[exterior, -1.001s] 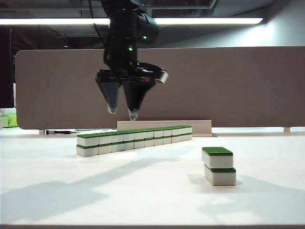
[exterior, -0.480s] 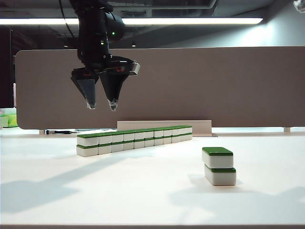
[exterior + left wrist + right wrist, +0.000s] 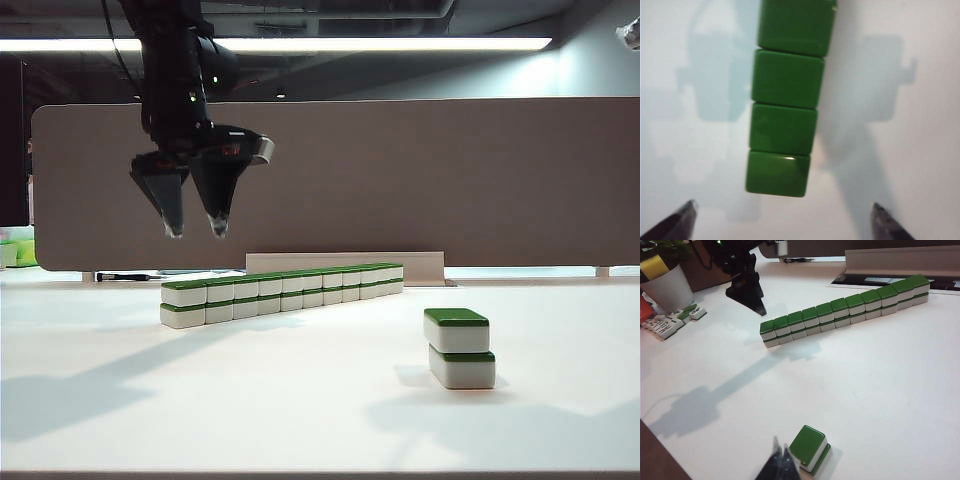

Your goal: Take a mahjong tile from the mahjong wall and then place it on the table close to you.

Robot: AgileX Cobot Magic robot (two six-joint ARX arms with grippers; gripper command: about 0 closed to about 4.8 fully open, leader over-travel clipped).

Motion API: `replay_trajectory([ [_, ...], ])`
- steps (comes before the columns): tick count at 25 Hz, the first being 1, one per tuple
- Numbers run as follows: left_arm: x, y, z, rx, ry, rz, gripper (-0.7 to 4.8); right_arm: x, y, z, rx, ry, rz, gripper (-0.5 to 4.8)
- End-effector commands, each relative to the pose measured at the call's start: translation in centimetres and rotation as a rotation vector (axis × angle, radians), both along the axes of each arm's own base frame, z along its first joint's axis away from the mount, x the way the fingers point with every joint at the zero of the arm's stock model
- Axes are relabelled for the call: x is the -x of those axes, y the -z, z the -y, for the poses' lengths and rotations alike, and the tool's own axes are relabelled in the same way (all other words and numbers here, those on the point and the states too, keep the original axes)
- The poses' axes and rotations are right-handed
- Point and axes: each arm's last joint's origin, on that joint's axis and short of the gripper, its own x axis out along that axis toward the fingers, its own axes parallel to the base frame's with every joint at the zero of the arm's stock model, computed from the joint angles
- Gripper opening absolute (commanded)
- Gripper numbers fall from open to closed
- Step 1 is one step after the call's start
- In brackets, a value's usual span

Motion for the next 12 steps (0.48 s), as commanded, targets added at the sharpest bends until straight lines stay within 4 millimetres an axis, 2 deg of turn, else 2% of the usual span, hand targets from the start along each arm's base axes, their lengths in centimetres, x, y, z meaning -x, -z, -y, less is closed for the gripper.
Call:
replay_trajectory([
  [1, 0.1, 1.0, 0.0, -0.019, 0.045, -0.028, 4.66, 0.0, -0.2, 0.0, -0.003, -0.005, 0.014, -0.01],
  [4, 0.0, 2.7, 0.0, -0.037, 0.082, -0.05, 4.66, 0.0, -0.2, 0.0, -0.004, -0.006, 0.012, -0.01],
  [12, -0.6, 3.1, 0.1, -0.063, 0.085, 0.006, 4.57, 0.1, 0.0, 0.0, -0.002, -0.007, -0.007, -0.01],
])
